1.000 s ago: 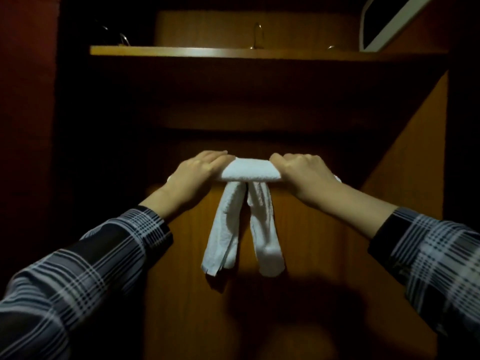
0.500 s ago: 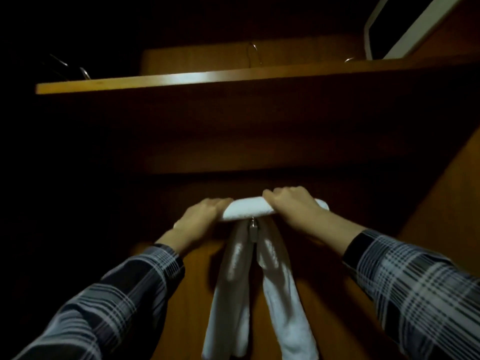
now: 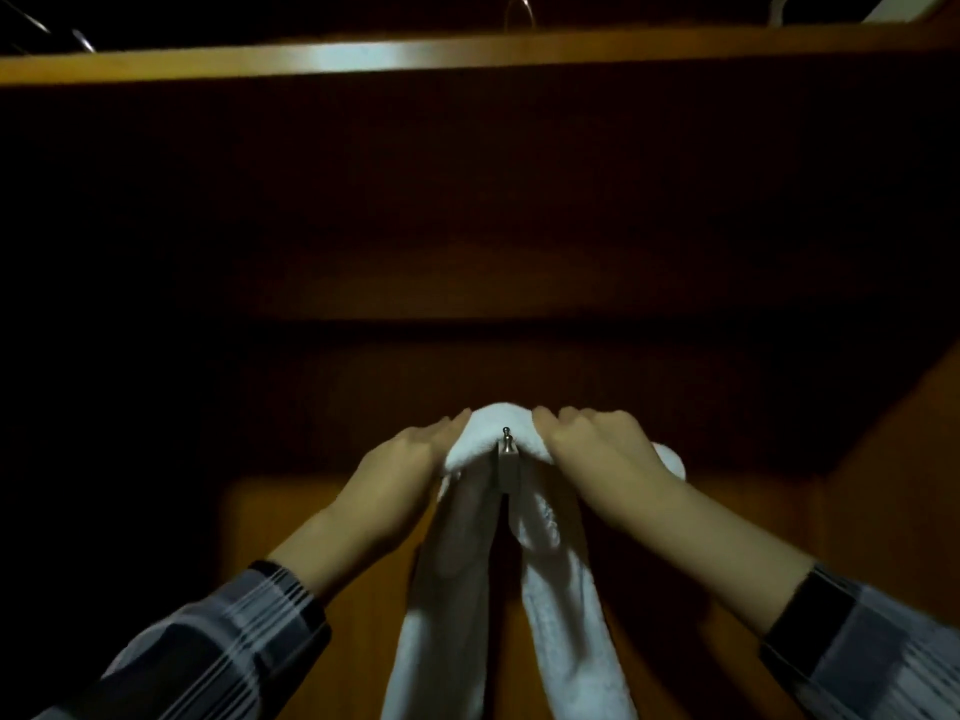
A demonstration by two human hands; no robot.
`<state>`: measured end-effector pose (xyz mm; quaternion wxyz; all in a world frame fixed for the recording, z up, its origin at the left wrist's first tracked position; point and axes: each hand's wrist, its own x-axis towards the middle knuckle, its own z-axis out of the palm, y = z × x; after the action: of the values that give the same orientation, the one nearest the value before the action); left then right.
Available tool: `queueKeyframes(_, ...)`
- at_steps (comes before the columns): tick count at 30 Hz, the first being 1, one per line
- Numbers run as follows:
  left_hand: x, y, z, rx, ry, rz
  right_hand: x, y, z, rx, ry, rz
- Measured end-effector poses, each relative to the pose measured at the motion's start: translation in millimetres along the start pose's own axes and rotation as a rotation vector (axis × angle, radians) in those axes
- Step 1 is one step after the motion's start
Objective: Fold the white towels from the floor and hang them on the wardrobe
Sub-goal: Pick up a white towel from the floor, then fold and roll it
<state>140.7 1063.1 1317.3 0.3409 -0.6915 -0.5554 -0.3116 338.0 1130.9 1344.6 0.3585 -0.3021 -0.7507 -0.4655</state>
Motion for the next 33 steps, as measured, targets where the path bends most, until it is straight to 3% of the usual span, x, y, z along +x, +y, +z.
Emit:
queueKeyframes(1,-4,0,5,0.039,-0.017,-0.038,-4,-5,0,-0.006,0.052,0.028)
queueKeyframes(3,-12,6,24,-0.116,-0.036,-0.071,-12,-19,6,0.051,0.070,0.085)
queueKeyframes(4,-15,13,31,-0.237,-0.008,-0.027,-15,-28,11,0.094,0.047,0.125)
queueKeyframes(6,-18,29,46,-0.259,0.177,-0.007,-21,-42,20,0.210,-0.004,0.253)
queueKeyframes(10,-23,40,59,-0.610,0.146,-0.142,-22,-50,28,0.391,-0.104,0.312)
queueKeyframes(16,-17,29,52,-0.551,0.055,-0.136,-23,-47,28,0.455,-0.074,0.323)
queueKeyframes(21,-22,35,36,-0.382,-0.052,-0.214,-35,-42,15,0.414,-0.279,0.344)
queueKeyframes(25,-14,31,15,-0.163,-0.183,-0.205,-40,-23,-10,0.388,-0.336,0.363)
queueKeyframes(28,-6,24,3,-0.265,-0.284,-0.235,-32,-22,-16,0.433,-0.413,0.368)
queueKeyframes(33,-20,38,16,-0.363,-0.180,-0.290,-39,-47,-8,0.428,-0.389,0.336)
